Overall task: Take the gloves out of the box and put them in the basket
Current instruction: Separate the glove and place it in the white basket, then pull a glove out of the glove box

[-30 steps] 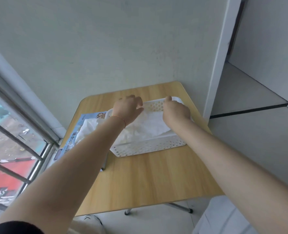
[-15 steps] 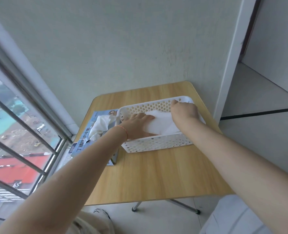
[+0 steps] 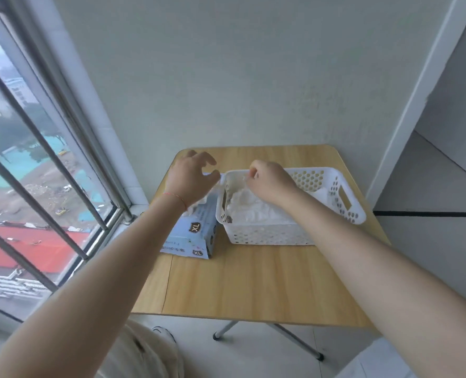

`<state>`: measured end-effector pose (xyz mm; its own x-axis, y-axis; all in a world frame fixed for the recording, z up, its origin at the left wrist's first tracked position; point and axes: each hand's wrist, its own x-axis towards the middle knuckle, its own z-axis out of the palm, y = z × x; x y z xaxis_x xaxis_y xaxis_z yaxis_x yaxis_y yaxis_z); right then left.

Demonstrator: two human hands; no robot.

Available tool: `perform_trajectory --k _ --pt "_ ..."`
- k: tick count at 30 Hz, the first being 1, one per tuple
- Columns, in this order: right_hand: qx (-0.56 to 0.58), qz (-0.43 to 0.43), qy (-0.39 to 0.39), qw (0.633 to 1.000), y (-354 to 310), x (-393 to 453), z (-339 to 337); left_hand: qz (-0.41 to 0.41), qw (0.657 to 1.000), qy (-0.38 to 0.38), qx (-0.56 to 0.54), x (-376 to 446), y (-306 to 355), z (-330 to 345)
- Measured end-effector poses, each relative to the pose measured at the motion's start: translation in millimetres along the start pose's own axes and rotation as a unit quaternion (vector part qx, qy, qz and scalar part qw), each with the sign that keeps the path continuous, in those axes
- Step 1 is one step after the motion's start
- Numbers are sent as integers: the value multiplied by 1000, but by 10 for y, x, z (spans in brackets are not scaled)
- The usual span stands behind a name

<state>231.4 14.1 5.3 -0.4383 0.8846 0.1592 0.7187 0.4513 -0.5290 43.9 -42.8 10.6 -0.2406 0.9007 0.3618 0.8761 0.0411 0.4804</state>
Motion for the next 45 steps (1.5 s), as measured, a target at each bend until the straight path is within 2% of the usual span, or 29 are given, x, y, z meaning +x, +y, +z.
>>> perform_trajectory --k 4,8,11,16,19,22,25,27,28,30,34,37,41,43,45 --pt "60 -52 -28 996 -364 93 264 -66 994 -86 6 -96 -326 -78" --pt "11 -63 -61 996 -508 215 441 -89 996 -14 -2 -150 -471 -83" --pt "13 -53 -81 995 -553 243 488 -74 997 8 -1 -149 -519 -172" --pt "58 -44 -27 997 -685 249 522 -71 997 33 -11 -152 -595 -345" --pt "88 -38 14 995 -741 257 527 -102 991 42 -74 -150 -642 -415" --pt "143 -11 24 989 -752 248 512 -189 963 51 -184 -210 -695 -481" --pt "152 -3 10 988 -745 227 481 -275 895 36 -348 -283 -713 -517" --pt "164 -6 -16 986 -788 210 468 -299 849 14 -436 -302 -704 -518" --pt "176 -7 -31 984 -821 201 466 -301 837 6 -458 -300 -703 -507" --pt "190 -14 -51 980 -894 182 477 -295 833 -3 -468 -292 -695 -483" --pt "115 -42 9 992 -960 186 556 -286 856 2 -432 -264 -672 -466" --pt "19 -28 34 999 -941 204 592 -301 843 45 -443 -262 -722 -475" --pt "-74 -11 1 997 -877 161 604 -345 800 140 -471 -309 -813 -489" --pt "-63 -13 -41 997 -879 154 595 -329 814 129 -462 -328 -799 -498" --pt "-65 -26 -63 996 -910 178 568 -289 842 94 -446 -329 -738 -529"
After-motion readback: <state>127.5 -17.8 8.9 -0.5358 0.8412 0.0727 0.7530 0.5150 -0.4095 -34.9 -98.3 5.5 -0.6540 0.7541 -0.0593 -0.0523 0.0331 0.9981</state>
